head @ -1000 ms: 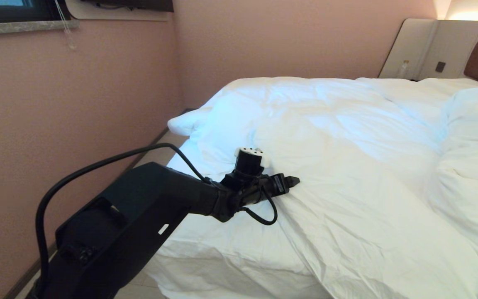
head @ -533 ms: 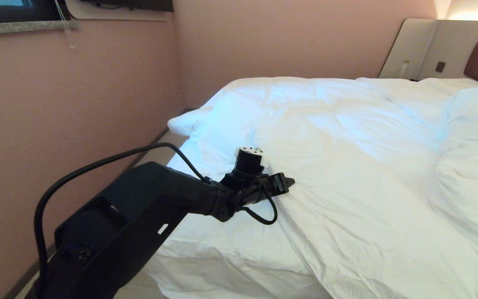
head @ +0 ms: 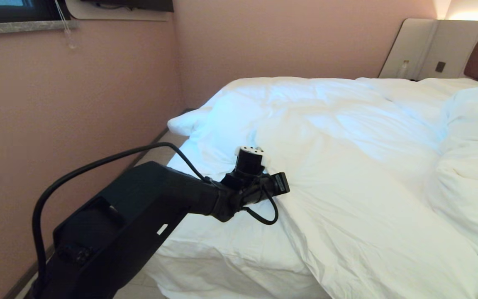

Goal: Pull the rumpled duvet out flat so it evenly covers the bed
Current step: Flatten the corners of the folded blanket

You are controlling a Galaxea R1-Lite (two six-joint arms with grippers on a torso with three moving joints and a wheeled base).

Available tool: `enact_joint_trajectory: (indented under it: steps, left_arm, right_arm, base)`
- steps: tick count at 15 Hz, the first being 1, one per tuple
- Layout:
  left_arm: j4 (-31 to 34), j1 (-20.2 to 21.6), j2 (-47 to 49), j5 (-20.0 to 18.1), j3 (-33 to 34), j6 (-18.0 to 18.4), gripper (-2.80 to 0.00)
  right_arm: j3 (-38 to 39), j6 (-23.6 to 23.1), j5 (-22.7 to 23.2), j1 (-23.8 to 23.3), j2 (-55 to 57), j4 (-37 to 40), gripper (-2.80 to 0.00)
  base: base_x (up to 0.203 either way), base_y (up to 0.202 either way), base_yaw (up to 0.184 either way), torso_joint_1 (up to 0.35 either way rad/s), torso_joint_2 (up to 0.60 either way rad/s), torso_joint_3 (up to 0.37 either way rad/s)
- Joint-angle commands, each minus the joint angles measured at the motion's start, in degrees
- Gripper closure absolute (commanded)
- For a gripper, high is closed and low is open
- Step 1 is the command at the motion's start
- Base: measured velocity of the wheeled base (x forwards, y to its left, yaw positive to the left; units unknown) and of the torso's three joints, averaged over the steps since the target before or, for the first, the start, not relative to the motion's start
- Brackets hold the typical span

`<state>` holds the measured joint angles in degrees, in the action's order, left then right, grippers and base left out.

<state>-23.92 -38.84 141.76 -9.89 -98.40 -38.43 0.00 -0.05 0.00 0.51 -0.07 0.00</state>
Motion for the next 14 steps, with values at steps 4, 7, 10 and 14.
enact_joint_trajectory:
  steps: [4, 7, 10, 14]
  left_arm:
    - [-0.16, -0.10, -1.36, -0.22, 0.75, -0.24, 0.00]
    - [-0.19, -0.10, -1.70, -0.22, 1.15, -0.33, 0.00]
    - [-0.17, -0.27, -2.63, -0.22, 1.55, -0.94, 0.00]
    - [-0.16, -0.27, -2.73, -0.22, 1.64, -1.30, 0.00]
  right_arm:
    - [0.00, -0.04, 0.00, 0.02, 0.07, 0.00, 0.00]
    - [0.00, -0.04, 0.00, 0.02, 0.07, 0.00, 0.00]
    - [0.00, -0.04, 0.00, 0.02, 0.07, 0.00, 0.00]
    - [0.00, -0.04, 0.00, 0.02, 0.07, 0.00, 0.00]
  base:
    - [0.000, 0.000, 0.000, 0.000, 0.00, 0.000]
    - [0.000, 0.000, 0.000, 0.000, 0.00, 0.000]
    - [0.000, 0.000, 0.000, 0.000, 0.00, 0.000]
    - [0.000, 0.000, 0.000, 0.000, 0.00, 0.000]
